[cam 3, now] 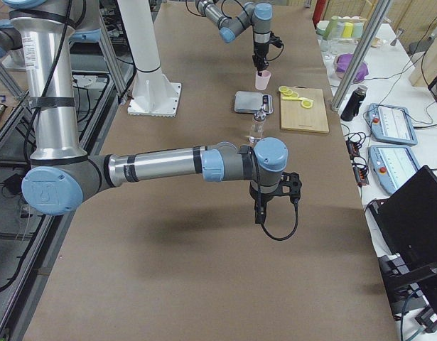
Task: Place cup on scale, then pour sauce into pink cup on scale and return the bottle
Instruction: 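Place the pink cup onto the scale and release with the left gripper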
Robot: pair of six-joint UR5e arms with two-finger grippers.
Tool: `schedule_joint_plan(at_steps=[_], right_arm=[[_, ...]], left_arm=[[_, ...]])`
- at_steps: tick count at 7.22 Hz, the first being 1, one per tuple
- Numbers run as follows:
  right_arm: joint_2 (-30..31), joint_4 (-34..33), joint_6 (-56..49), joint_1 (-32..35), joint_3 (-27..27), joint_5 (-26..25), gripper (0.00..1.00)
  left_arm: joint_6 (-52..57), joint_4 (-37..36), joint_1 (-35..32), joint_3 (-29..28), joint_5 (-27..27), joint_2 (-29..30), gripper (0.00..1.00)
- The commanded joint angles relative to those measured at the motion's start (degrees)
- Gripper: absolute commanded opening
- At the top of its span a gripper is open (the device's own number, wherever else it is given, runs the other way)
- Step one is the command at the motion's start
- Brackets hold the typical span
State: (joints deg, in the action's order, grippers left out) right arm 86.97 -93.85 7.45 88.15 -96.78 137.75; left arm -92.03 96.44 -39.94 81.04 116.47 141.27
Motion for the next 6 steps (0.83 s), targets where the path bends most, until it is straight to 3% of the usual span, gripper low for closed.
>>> schedule_joint_plan(at_steps=[1, 2, 3, 4, 6], right_arm=[[-0.14, -0.02, 0.02, 0.0, 0.01, -0.03, 1.0], [-0.22, -0.02, 0.03, 0.0, 0.01, 0.23, 1.0], [-0.49, -0.02, 0.03, 0.09, -0.08, 0.49, 1.0], [-1.01, -0.02, 0.03, 0.0, -0.69, 0.58, 1.0], [-5.73, -2.81, 0.03, -0.7, -1.31, 0.23, 1.0]], left_arm=[[-0.96, -0.37, 3.72, -2.81, -4.48, 1.9, 0.0], [-0.96, -0.37, 4.16, -2.9, -4.59, 1.9, 0.0], [-0.35, -0.37, 4.17, -2.73, -4.5, 1.9, 0.36], [1.22, -0.37, 3.91, -0.9, -4.07, 1.38, 0.98], [7.44, -9.81, -0.37, 9.34, 0.39, -1.68, 0.98]])
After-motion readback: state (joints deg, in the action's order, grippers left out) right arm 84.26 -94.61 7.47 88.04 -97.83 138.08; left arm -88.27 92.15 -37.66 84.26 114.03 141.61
